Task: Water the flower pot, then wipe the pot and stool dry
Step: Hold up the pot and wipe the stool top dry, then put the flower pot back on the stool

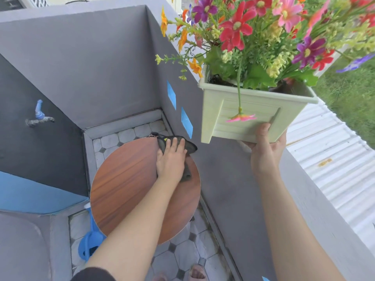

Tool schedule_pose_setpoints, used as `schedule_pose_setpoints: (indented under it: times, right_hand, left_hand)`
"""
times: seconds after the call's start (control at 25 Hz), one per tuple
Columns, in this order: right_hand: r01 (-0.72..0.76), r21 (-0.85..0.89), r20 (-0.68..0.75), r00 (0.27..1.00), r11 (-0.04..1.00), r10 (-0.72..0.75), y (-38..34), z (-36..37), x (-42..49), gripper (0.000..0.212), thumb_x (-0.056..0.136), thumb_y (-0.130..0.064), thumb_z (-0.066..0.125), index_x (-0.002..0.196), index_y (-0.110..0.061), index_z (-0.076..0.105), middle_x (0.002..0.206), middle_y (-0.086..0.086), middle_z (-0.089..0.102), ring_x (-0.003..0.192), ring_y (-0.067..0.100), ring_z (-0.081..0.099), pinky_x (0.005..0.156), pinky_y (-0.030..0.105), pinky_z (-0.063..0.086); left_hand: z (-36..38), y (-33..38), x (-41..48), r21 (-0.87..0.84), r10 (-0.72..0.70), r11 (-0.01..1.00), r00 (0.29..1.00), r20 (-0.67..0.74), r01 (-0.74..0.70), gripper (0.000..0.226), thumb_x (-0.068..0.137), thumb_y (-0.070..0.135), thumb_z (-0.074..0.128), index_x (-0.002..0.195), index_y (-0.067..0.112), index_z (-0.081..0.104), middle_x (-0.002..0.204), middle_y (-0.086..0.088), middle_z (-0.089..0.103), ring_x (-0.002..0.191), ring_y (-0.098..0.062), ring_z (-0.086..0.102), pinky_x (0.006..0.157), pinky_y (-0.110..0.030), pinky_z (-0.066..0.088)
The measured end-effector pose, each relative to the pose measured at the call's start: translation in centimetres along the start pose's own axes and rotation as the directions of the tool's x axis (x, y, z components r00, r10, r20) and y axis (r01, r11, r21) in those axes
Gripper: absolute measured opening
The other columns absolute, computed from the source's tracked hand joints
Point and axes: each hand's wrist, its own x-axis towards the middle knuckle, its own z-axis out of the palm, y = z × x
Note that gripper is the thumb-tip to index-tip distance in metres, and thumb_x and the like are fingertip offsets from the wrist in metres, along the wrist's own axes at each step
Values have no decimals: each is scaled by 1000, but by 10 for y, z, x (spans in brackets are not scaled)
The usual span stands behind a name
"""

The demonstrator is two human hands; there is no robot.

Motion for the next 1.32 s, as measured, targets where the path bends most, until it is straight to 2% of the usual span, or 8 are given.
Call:
schedule_pose_setpoints:
  times: [0.24, 0.4, 0.48, 0.72, 0.92, 1.12, 1.2, 1.32]
  right_hand:
    - [52, -27, -5, 999, 998, -52, 1, -3, 5, 47, 69, -62, 71, 110, -42, 57, 118, 6, 57, 120, 37, 54, 89, 64, 49]
    - [21, 41, 33, 999, 999, -23, -7, 10, 0, 50, 69, -60, 71, 111, -38, 53, 108, -13, 65, 105, 12, 63, 81, 45, 56]
    - [32, 44, 56, 998, 999, -35, -11, 21, -8, 55, 64, -65, 72, 110, -40, 55, 109, -13, 64, 106, 12, 62, 77, 41, 56]
    - [3, 32, 178, 984, 999, -8, 6, 59, -54, 56, 63, -68, 71, 110, -41, 57, 107, -13, 64, 106, 18, 60, 77, 43, 56]
    - [-13, -20, 271, 962, 1000, 18, 58, 76, -106, 47, 73, -49, 69, 112, -27, 54, 97, -21, 69, 94, -1, 64, 71, 21, 53]
    - [-74, -117, 277, 955, 990, 104, 101, 78, -138, 58, 67, -65, 69, 116, -36, 59, 108, -12, 68, 111, 20, 62, 90, 62, 48]
    - [-78, -119, 269, 957, 990, 108, 106, 79, -148, 54, 70, -52, 68, 117, -27, 59, 99, -27, 68, 101, 0, 62, 93, 50, 52]
    - [-7, -122, 263, 964, 993, 39, 110, 79, -155, 64, 70, -45, 61, 121, -8, 51, 93, -43, 62, 91, -22, 56, 80, 4, 44]
  left_hand:
    - [-18, -90, 23, -50, -209, 978, 970, -123, 204, 47, 101, 33, 25, 146, 20, 27, 153, -6, 30, 142, -24, 22, 107, -50, 26]
    - [-26, -142, -6, -86, -326, 945, 929, -177, 315, 46, 101, 32, 27, 142, 13, 35, 138, -17, 49, 125, -36, 45, 98, -51, 34]
    - [-30, -156, -26, -101, -368, 929, 912, -184, 355, 46, 101, 31, 27, 141, 11, 38, 129, -21, 56, 111, -42, 55, 87, -48, 41]
    - [-29, -190, -78, -183, -481, 873, 862, -163, 452, 47, 98, 41, 31, 124, 9, 53, 103, -29, 63, 96, -47, 56, 79, -46, 44]
    - [-21, -199, -104, -224, -445, 888, 874, -197, 401, 47, 97, 43, 32, 116, 6, 55, 97, -29, 64, 93, -46, 56, 72, -43, 43]
    - [-14, -198, -109, -259, -451, 884, 855, -256, 388, 46, 98, 42, 34, 121, 8, 54, 98, -31, 63, 95, -47, 56, 75, -44, 44]
    - [-11, -199, -111, -261, -445, 888, 851, -280, 378, 46, 98, 42, 34, 123, 8, 54, 98, -30, 63, 95, -47, 56, 75, -44, 44]
    - [-10, -198, -113, -281, -433, 892, 850, -300, 355, 45, 98, 43, 34, 119, 9, 55, 96, -29, 64, 94, -46, 56, 71, -42, 41]
